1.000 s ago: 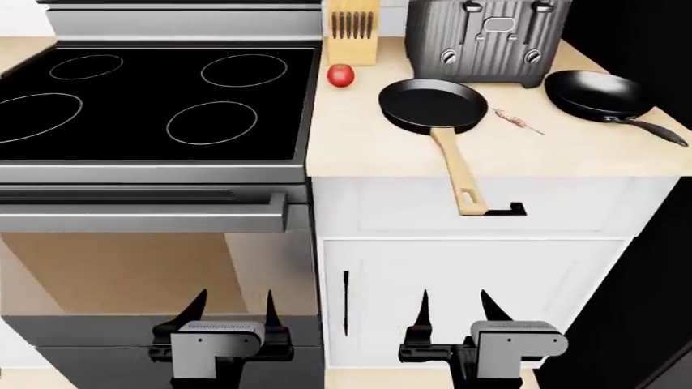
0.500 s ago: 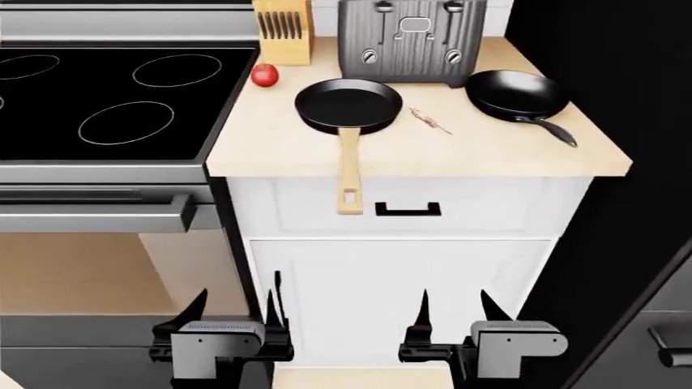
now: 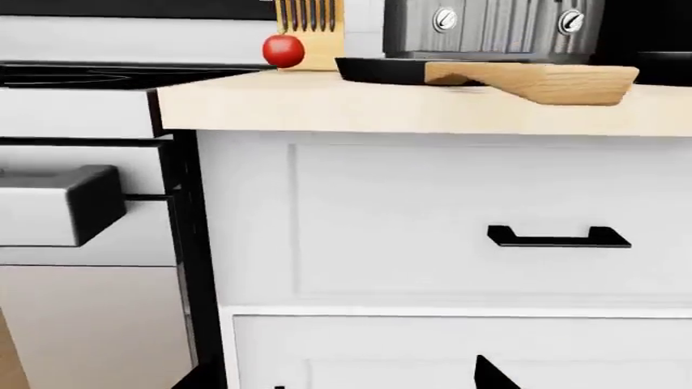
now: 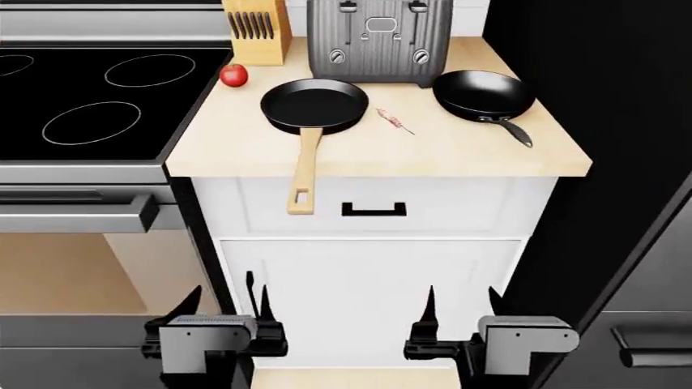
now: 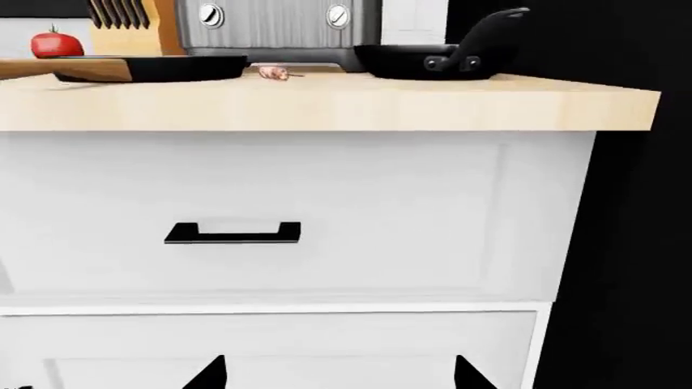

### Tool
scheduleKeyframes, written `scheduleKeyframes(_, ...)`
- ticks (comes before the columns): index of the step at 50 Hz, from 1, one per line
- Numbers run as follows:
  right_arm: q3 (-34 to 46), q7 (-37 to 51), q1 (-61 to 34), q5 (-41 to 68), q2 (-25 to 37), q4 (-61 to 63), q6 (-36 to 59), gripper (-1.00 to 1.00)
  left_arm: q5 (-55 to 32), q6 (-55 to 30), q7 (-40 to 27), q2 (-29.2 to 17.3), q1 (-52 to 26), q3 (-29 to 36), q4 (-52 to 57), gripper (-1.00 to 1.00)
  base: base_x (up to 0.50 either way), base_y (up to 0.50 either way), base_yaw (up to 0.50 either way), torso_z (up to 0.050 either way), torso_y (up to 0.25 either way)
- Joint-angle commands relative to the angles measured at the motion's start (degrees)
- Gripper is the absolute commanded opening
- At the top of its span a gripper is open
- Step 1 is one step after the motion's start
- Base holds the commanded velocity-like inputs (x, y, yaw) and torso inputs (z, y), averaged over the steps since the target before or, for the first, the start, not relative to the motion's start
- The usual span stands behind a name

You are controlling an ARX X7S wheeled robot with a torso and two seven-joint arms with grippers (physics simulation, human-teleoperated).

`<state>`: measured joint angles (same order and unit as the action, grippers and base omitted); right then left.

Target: Place both pans onto different burners. Then place the tomato and the kebabs on different pans.

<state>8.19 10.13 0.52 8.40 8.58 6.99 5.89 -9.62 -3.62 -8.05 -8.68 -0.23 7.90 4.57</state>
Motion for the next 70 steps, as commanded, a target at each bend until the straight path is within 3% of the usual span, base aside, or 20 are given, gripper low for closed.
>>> scheduleKeyframes(1, -1.66, 2.76, 2.42, 4.4, 6.73, 29.04, 26.39, 1.0, -7.42, -19.6, -1.02, -6.73, -0.45, -3.12, 20.63, 1.0, 0.0, 0.0, 0.0, 0.0, 0.0)
scheduleKeyframes(6, -10.46, 5.38, -5.3, 14.53, 10.88, 51.1, 57.09, 1.0, -17.31, -41.93, -4.36, -14.15, -5.79, -11.05, 36.76, 1.0, 0.0, 0.0, 0.0, 0.0, 0.0)
scheduleKeyframes(7, -12.78, 8.54, -7.75, 20.68, 12.65, 52.97, 61.19, 1.0, -20.2, -46.15, -4.96, -15.18, -7.22, -13.69, 38.93, 1.0, 0.0, 0.0, 0.0, 0.0, 0.0)
scheduleKeyframes(9, -16.74, 25.73, -13.76, 37.87, 21.79, 52.98, 64.32, 1.0, -26.66, -55.27, -6.6, -17.29, -10.95, -19.84, 42.81, 1.0, 0.0, 0.0, 0.0, 0.0, 0.0)
scheduleKeyframes(11, -20.22, 39.52, -19.47, 55.05, 25.08, 52.36, 68.72, 1.0, -32.27, -62.83, -8.19, -18.72, -14.64, -25.15, 45.14, 1.0, 0.0, 0.0, 0.0, 0.0, 0.0)
scheduleKeyframes(15, -17.49, 57.26, -27.89, 87.37, 30.93, 48.07, 67.65, 1.0, -38.52, -72.99, -10.35, -22.02, -20.66, -29.9, 46.96, 1.0, 0.0, 0.0, 0.0, 0.0, 0.0)
scheduleKeyframes(21, -11.29, 68.5, -35.54, 99.36, 36.12, 44.67, 63.9, 1.0, -42.04, -79.05, -12.49, -22.8, -26.42, -30.9, 46.29, 1.0, 0.0, 0.0, 0.0, 0.0, 0.0)
scheduleKeyframes(27, -8.55, 72.45, -38.35, 104.02, 38.64, 44.02, 61.79, 1.0, -45.02, -82.66, -13.95, -22.93, -28.58, -32.28, 46.37, 1.0, 0.0, 0.0, 0.0, 0.0, 0.0)
scheduleKeyframes(39, -7.36, 71.2, -39.64, 103.54, 38.27, 43.68, 61.35, 1.0, -51.13, -84.96, -17.86, -24.05, -29.97, -32.73, 44.95, 1.0, 0.04, 0.0, 0.0, 0.0, 0.0)
scheduleKeyframes(70, -8.86, 66.87, -37.63, 98.82, 35.71, 42.94, 60.25, 1.0, -56.44, -81.09, -22.3, -26.34, -28.46, -32.15, 43.15, 1.0, 0.5, -0.07, 0.0, 0.0, 0.0)
